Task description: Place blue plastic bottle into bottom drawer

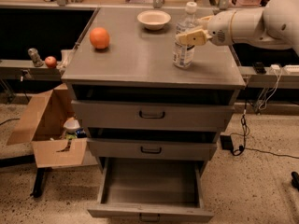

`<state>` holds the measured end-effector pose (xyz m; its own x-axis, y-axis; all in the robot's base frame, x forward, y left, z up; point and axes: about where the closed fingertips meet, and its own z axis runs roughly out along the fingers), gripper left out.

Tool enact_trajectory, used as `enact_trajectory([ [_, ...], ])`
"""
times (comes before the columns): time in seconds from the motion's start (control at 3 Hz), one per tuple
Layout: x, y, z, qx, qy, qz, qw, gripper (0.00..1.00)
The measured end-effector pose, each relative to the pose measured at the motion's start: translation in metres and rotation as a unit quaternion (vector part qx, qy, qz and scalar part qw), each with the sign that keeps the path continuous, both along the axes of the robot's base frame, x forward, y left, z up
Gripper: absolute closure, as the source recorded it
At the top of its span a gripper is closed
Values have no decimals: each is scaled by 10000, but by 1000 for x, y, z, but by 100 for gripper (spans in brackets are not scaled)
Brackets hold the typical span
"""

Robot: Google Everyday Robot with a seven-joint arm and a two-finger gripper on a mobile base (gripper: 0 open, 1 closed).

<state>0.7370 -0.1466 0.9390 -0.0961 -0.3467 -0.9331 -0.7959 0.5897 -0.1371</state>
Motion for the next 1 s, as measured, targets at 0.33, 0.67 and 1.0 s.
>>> enact_trajectory([
  [0.33,-38,17,18,85,-199,415,9989,88],
  [0.67,-76,35,30,104,-270,952,9950,100],
  [1.0,-76,36,28,80,-276,1008,9945,100],
])
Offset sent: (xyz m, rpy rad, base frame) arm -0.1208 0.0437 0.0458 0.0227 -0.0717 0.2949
